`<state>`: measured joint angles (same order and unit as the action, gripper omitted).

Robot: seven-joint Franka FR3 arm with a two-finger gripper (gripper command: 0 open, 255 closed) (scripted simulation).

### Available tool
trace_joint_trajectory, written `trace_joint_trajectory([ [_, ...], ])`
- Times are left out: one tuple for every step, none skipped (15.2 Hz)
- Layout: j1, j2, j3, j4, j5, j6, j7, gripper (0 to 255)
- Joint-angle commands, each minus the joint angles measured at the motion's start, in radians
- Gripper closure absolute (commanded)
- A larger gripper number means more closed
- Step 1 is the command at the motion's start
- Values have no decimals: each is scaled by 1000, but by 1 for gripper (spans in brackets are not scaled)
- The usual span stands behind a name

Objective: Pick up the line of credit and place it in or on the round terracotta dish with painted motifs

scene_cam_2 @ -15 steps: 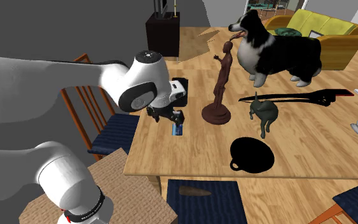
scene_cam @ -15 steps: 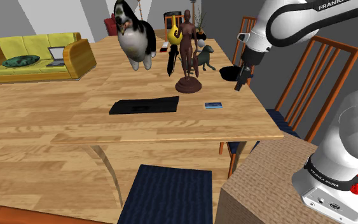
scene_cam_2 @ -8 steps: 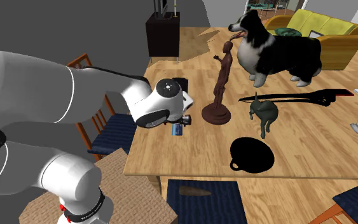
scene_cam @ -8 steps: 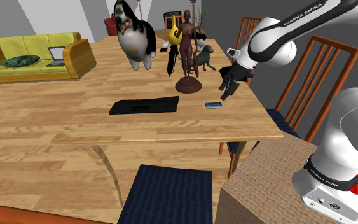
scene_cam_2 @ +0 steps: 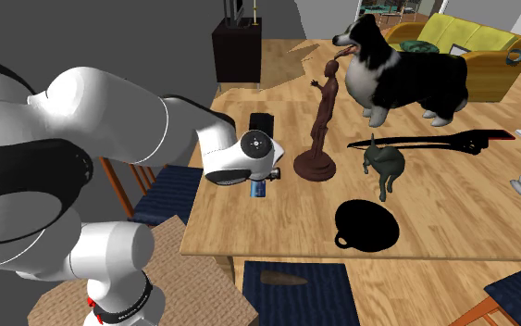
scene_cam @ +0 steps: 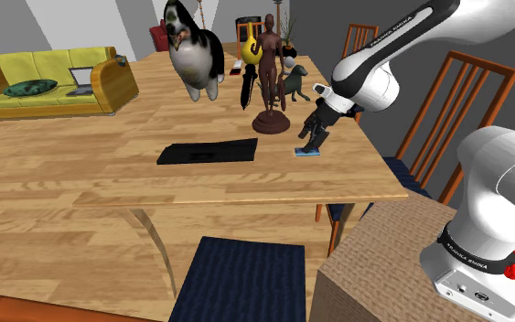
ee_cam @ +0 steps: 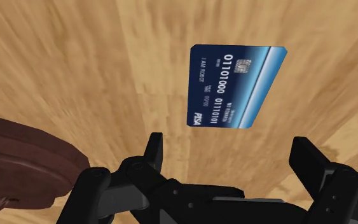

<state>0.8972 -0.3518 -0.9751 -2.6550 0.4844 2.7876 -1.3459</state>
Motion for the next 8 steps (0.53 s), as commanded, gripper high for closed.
trace_joint_trajectory([
  [83,29,-64,11,61,24,-47,0],
  [150,50,-117,21,109,39,-83,0],
  [151,49,-118,21,107,39,-82,0],
  [151,49,-118,21,107,39,-82,0],
  [151,49,-118,21,107,39,-82,0],
  [151,49,-118,21,107,39,-82,0],
  [151,49,-118,21,107,39,-82,0],
  [151,49,-118,21,107,39,-82,0],
])
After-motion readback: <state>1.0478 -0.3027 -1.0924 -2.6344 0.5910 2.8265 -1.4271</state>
